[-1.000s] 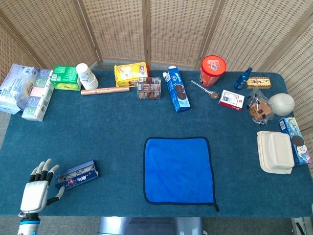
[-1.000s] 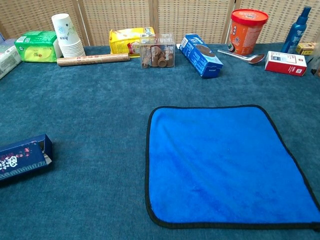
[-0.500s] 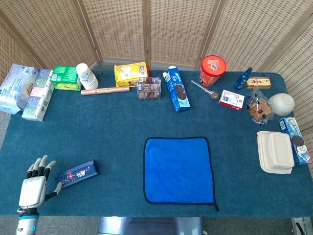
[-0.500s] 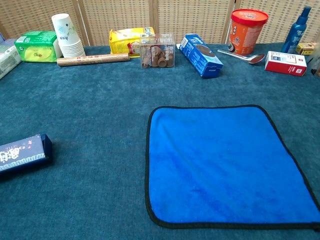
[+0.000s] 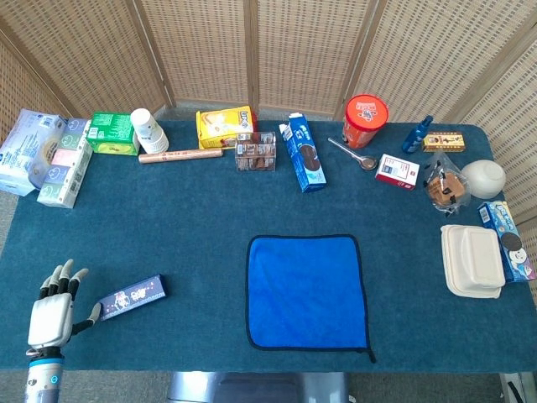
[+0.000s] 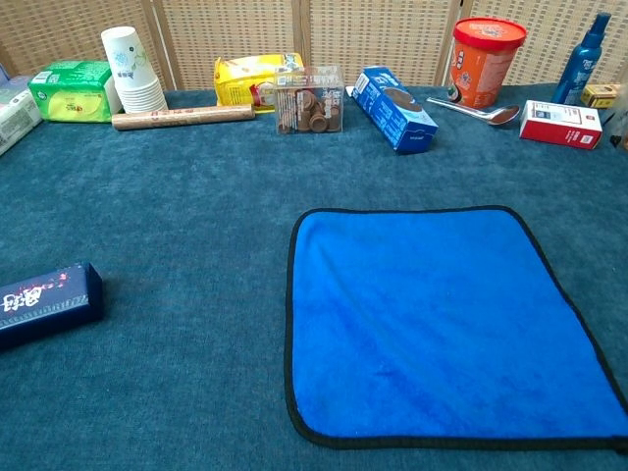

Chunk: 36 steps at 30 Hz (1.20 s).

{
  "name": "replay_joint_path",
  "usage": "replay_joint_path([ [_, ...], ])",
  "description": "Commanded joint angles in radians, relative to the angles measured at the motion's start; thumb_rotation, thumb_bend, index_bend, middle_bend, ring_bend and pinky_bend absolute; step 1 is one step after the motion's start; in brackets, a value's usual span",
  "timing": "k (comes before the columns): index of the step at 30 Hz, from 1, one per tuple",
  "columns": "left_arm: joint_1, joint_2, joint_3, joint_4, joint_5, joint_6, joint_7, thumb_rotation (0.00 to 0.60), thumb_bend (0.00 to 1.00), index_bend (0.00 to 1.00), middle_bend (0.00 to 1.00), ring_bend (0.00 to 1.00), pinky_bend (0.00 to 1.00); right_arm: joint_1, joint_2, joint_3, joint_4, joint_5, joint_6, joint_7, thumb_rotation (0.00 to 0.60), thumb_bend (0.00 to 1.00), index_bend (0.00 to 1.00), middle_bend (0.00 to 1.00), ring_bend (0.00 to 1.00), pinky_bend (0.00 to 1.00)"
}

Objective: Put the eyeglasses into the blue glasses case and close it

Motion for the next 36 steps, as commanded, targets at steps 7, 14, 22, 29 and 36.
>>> replay_joint_path([
  [7,-0.02,0.001,-0.019,-0.008,-0.037,-0.017,0.02,0.47,0.3,0.15,0.0,0.0,0.1,0.001,-0.001,0.0,-0.001,0.001,-0.004,-0.002,0.342,0.33,0.0,0.13,0.0,0.13],
  [14,-0.026,-0.006,-0.018,0.001,-0.064,-0.029,0.033,0.472,0.3,0.14,0.0,0.0,0.1,0.0,-0.001,0.0,0.0,0.0,-0.002,0.0,0.34,0.33,0.0,0.13,0.0,0.14],
  [22,-0.024,-0.005,-0.019,0.012,-0.079,-0.024,0.021,0.467,0.3,0.14,0.0,0.0,0.1,-0.002,0.002,-0.001,-0.006,-0.004,0.003,-0.005,0.34,0.33,0.0,0.13,0.0,0.14],
  [29,-0.028,-0.001,-0.017,0.005,-0.089,-0.03,0.02,0.464,0.3,0.13,0.0,0.0,0.1,-0.002,0.0,-0.002,-0.006,-0.003,0.001,-0.009,0.341,0.33,0.0,0.13,0.0,0.14],
  [36,-0.024,0.022,-0.009,-0.041,-0.046,0.004,-0.017,0.398,0.3,0.13,0.0,0.0,0.11,-0.004,0.001,-0.001,-0.008,-0.004,0.005,-0.01,0.343,0.33,0.0,0.13,0.0,0.14],
])
